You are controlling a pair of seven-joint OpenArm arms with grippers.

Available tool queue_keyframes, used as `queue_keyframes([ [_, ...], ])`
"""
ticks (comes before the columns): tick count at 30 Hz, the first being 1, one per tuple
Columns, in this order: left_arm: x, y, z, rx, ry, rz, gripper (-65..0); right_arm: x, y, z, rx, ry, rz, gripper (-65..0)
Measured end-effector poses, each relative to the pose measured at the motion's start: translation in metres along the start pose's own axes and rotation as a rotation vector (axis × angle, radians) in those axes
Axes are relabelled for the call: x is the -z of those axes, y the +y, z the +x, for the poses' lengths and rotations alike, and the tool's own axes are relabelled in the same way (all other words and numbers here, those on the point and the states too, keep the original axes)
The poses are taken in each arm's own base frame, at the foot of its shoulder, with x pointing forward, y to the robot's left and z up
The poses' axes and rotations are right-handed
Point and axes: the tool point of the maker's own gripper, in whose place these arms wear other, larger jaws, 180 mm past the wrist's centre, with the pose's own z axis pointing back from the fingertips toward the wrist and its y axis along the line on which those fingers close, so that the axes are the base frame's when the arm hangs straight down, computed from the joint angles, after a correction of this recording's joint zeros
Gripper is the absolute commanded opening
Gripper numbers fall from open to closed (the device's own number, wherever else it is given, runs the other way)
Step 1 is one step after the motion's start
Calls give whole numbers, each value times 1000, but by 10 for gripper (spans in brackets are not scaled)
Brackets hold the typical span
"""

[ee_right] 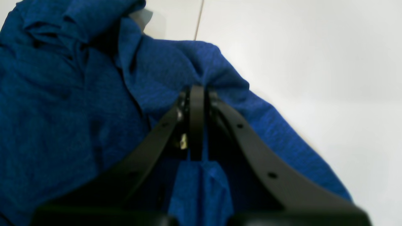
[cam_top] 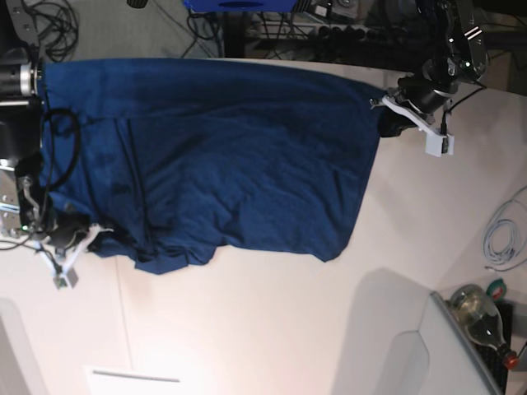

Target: Layout the t-shirt on the table in an organized manner, then fold the t-shirt properly

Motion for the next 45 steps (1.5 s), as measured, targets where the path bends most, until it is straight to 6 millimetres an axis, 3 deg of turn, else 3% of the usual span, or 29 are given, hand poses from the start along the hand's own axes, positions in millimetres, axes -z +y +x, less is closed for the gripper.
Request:
queue_keyframes([
  [7,0,0,0,-2,-1,-1,-650,-36,-16,46,-34,-90,-50,-650],
  [11,0,0,-1,1,3,1,-650,-56,-24,61,-69,-93,-88,-650],
  [16,0,0,0,2,0,-1,-650,-63,-18,71,-85,-109,-85,-648],
  [19,0,0,0,2,1,0,-650,-55,-20,59,-60,-80,-79,-614],
  [21,0,0,0,2,1,0,-650,-46,-23,40,-33,-24,-75,-516],
  [23,0,0,0,2,0,0,-650,-43,-23,25,-20,17,-71,-366],
  [25,0,0,0,1,1,-1,-650,-44,-22,25,-27,10,-73,-251],
  [26,0,0,-1,1,2,1,-650,-47,-21,27,-39,-3,-76,-231],
  [30,0,0,-1,1,2,1,-650,-62,1,33,-116,-68,-67,-279],
  [34,0,-1,-1,0,3,-1,-650,-38,53,11,-192,9,38,-279],
  [36,0,-1,-1,2,4,-3,-650,-23,67,2,-185,47,83,-279],
  [41,-1,0,-3,0,6,0,-650,0,62,-8,-125,91,83,-279],
  [45,-5,3,-13,-1,30,10,-650,14,69,-7,-75,78,104,-279],
])
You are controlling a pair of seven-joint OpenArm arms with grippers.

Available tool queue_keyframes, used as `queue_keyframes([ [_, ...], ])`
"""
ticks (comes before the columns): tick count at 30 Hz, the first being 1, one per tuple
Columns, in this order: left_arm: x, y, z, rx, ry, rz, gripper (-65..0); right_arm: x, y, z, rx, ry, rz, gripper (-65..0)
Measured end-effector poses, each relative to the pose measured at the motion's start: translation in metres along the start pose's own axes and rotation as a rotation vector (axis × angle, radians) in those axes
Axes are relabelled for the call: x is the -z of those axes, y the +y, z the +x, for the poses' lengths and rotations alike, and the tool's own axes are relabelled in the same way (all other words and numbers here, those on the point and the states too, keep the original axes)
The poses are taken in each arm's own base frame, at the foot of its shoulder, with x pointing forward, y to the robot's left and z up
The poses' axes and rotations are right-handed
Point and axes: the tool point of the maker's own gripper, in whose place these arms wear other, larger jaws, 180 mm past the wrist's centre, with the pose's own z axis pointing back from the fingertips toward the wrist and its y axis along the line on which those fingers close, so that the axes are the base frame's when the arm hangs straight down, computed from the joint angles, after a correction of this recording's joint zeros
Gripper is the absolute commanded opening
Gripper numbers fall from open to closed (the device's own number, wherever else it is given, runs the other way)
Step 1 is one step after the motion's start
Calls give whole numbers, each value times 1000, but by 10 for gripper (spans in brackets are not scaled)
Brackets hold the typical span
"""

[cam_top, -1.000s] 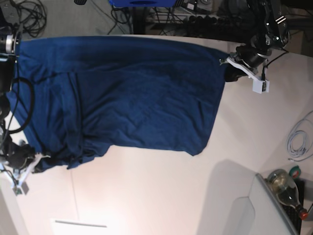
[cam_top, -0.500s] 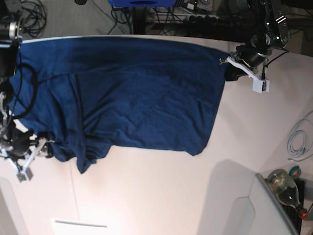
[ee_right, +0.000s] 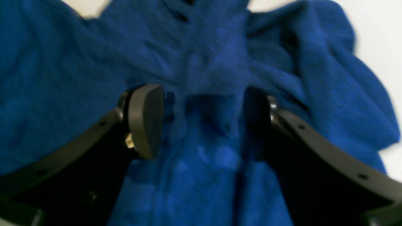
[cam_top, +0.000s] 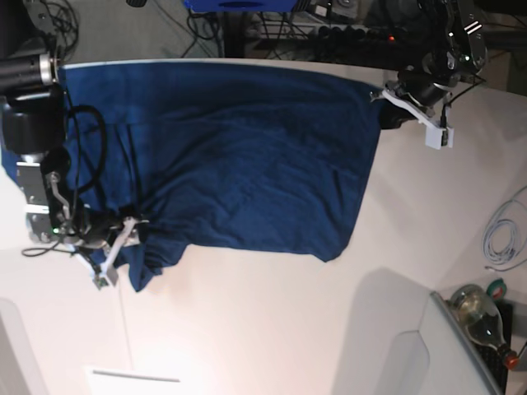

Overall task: Layout the t-shirt on the table in an organized manner, then fold the t-shirt properly
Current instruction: 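Grasp the bunched shirt hem with the right gripper, then drag the held hem with the right gripper across the shirt toward the left gripper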

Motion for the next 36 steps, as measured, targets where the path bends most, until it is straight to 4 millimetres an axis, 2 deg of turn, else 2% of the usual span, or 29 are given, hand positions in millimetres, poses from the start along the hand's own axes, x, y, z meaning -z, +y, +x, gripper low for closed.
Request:
queue_keyframes([
  [3,-2,4,0,8,1,6,-650,5,-1,-1,23,3,4,-282],
  [5,-3,5,0,10,3,9,-650,7,-6,-5,33,13,-4,-329],
  [6,-3,5,-1,9,3,8,-650,7,-7,-6,34,13,-5,-386],
  [9,-3,4,-1,7,3,6,-650,7,-6,-6,36,11,-3,-623],
  [10,-3,4,-1,8,3,7,-650,7,-7,-5,35,11,-3,-650],
  [14,-3,4,-1,8,2,6,-650,7,-6,-6,32,12,-4,-650],
  [17,-2,4,1,8,-2,6,-650,-1,-5,-1,5,-18,-9,-650],
  [20,-2,5,3,11,-6,7,-650,-18,8,1,-63,-8,-11,-650],
  [24,-4,9,6,27,-3,15,-650,-55,29,10,-134,-65,-16,-650],
  [27,-7,15,9,25,-11,29,-650,-79,47,0,-197,-68,-24,-650],
  [30,-14,29,14,5,-33,66,-650,-98,70,-11,-239,-82,-1,-650],
  [33,-22,44,19,-2,-50,106,-650,-106,85,-18,-246,-92,18,-650],
  [36,-24,49,27,-13,-74,118,-650,-105,104,-36,-270,-72,69,-650],
])
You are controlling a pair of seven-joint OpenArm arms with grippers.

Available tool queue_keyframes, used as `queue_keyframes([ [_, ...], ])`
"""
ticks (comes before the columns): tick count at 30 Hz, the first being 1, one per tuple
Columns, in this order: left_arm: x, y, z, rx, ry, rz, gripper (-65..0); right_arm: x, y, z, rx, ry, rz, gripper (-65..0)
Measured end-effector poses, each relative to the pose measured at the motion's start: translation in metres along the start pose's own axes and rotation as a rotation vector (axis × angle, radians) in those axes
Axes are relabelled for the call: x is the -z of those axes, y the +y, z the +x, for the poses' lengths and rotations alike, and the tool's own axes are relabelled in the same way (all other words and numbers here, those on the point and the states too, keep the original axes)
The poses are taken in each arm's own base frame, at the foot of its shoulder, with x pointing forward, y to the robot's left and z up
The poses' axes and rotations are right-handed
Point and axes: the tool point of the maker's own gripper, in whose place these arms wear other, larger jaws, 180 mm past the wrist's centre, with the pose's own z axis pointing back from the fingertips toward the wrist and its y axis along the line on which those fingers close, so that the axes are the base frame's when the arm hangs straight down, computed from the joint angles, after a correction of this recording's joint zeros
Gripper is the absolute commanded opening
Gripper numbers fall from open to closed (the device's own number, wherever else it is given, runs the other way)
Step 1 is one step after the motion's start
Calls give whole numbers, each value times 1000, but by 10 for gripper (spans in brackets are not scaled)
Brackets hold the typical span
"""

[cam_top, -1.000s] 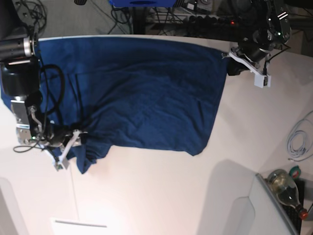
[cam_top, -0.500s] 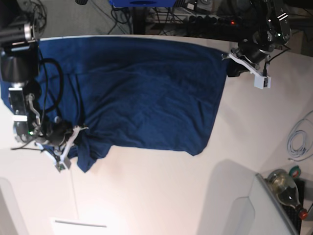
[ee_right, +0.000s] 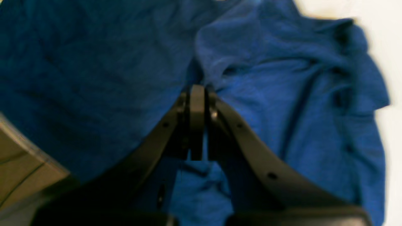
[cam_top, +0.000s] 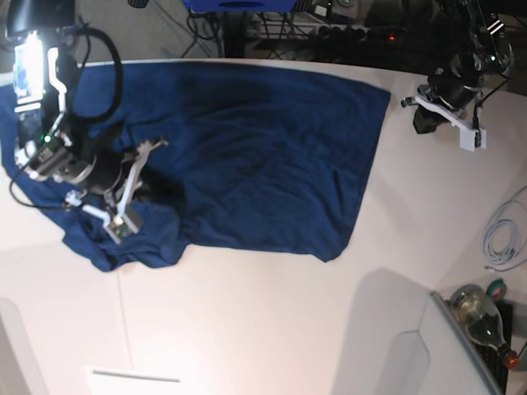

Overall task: Layout the t-shirt on the table in an organized manner, then fold the t-shirt properly
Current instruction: 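Drag the held hem with the right gripper across the shirt toward the left gripper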

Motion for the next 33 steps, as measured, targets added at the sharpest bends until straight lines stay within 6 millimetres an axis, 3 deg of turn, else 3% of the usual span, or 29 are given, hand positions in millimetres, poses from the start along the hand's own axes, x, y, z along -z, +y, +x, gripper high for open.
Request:
queue_keyframes([
  [8,-1,2,3,-3,-9,6,-650,6,64,-26,27,24,151,-650],
  [15,-1,8,0,32,12,34,-650,12,122,-20,-66,17,299,-650],
  [21,-3,19,-14,104,75,98,-650,18,137,-23,-79,30,344,-650],
  [25,-17,45,-7,57,37,167,-650,34,138,-57,-28,142,361,-644],
  [27,-26,60,-5,37,26,209,-650,39,138,-69,-13,181,365,-573],
  [29,-30,61,-4,56,18,190,-650,40,137,-69,-11,183,364,-459],
  [33,-41,70,2,69,-15,188,-650,30,130,-41,-44,101,334,-266],
])
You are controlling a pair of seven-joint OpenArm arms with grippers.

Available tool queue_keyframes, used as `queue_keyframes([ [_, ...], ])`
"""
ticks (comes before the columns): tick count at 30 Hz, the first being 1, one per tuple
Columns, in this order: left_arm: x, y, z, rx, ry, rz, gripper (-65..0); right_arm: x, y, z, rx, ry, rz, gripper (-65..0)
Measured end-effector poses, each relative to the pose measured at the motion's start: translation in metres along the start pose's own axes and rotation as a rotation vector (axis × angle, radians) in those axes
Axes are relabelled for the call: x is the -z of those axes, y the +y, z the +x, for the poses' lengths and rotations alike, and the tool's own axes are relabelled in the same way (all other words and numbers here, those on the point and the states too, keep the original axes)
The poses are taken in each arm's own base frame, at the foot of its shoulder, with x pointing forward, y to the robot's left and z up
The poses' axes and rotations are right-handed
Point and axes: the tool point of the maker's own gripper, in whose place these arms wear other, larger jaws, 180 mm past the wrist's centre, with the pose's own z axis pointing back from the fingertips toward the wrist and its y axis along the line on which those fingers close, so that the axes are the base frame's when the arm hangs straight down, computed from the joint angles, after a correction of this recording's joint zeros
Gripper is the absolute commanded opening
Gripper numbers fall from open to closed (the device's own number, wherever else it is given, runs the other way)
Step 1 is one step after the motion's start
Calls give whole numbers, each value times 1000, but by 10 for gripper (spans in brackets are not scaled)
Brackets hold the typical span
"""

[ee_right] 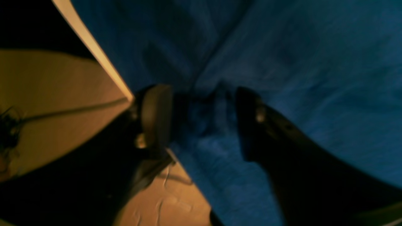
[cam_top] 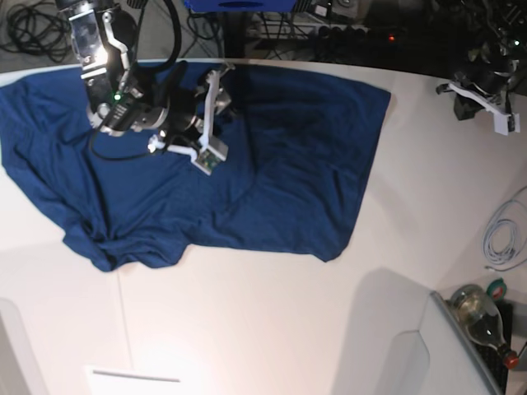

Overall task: Layout the t-shirt on the table in an organized manner, then fold the t-shirt properly
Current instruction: 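Drag the held hem with the right gripper across the shirt toward the left gripper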

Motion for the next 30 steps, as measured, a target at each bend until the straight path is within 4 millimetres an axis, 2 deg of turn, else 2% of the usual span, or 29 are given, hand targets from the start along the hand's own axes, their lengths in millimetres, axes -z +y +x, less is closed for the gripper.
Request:
queue_keyframes([
  [2,-7,11,-1,-2,-2,22,-650,-7,-9,19,-11,-53,-23,-246],
  [4,-11,17,-4,1,-6,16,-650,-13,-37,36,43,-107,-76,-246],
  [7,-13,31,-18,-58,7,41,-650,-6,-84,34,202,-90,-172,-246],
  [9,-16,43,-29,-99,22,67,-650,2,-99,29,248,-80,-181,-246],
  [13,-20,57,-44,-150,46,100,-650,18,-102,19,298,-97,-164,-246],
  [17,-23,61,-45,-155,44,113,-650,21,-112,1,341,-57,-191,-246],
  [21,-23,61,-45,-154,44,112,-650,23,-113,0,351,-62,-190,-252],
  [23,-22,60,-44,-155,44,110,-650,23,-114,6,351,-93,-193,-327],
  [27,-22,60,-45,-155,45,109,-650,21,-119,3,346,-85,-204,-620],
  [28,-22,60,-45,-156,45,109,-650,21,-119,2,347,-83,-203,-650],
  [30,-21,59,-45,-157,44,108,-650,21,-118,2,348,-83,-202,-633],
])
